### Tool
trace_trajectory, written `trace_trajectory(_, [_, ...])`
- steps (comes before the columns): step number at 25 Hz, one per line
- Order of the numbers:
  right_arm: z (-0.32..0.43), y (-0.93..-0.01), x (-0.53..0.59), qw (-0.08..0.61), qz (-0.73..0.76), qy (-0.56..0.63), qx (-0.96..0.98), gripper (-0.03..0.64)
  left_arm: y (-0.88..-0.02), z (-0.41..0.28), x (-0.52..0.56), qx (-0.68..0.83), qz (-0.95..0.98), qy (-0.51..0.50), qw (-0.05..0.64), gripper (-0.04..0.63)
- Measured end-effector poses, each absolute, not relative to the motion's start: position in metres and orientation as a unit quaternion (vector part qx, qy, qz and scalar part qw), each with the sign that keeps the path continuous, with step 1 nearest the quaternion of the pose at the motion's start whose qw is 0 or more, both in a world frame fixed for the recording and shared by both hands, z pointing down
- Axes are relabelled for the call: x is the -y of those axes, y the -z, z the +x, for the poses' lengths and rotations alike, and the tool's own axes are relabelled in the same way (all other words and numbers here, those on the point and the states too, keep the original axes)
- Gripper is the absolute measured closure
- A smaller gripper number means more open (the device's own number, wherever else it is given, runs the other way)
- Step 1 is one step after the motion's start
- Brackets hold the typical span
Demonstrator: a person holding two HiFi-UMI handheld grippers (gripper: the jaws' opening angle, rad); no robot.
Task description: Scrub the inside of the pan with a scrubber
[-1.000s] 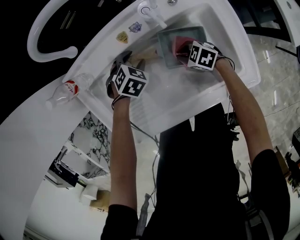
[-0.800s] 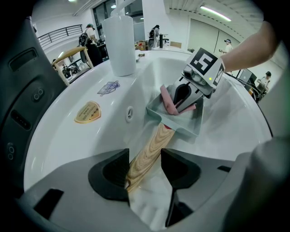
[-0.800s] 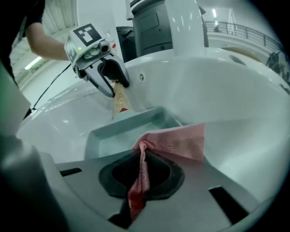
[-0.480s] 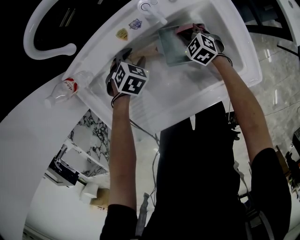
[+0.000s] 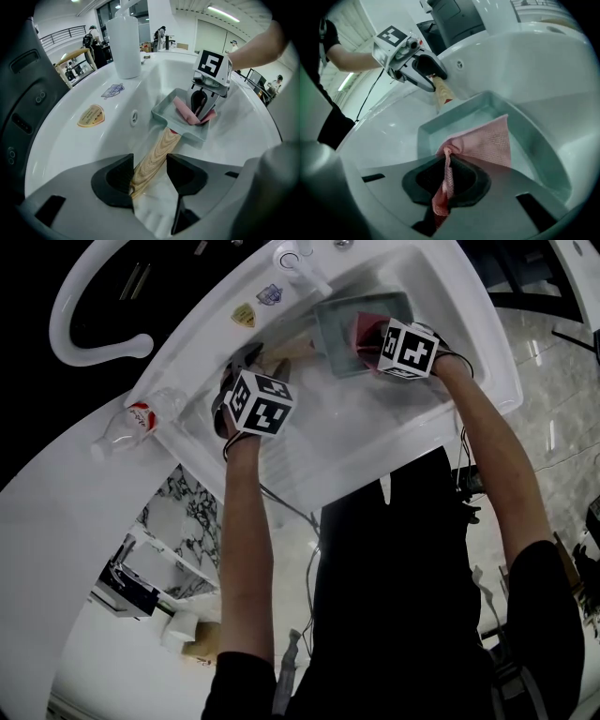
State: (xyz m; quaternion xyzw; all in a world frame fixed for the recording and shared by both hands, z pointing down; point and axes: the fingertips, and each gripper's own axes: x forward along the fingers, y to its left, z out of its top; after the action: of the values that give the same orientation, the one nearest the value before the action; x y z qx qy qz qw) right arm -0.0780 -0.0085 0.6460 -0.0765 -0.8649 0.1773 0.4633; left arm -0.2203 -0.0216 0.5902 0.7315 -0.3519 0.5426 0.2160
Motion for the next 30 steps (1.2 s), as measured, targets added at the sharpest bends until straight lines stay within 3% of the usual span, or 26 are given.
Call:
trace_trajectory(8, [-0.070, -0.647, -0.010, 0.483, -0.133, -0.224, 0.836, 0.583, -0.590, -0.220, 0.021, 0.352, 0.732, -0.542, 0.216, 0.371])
trace_trajectory(30, [-0.069, -0.647, 0.108, 0.494, 0.126, 0.062, 0.858, 0.581, -0.591, -0.220, 0.021, 0.351, 0.731, -0.543, 0.218, 0.371])
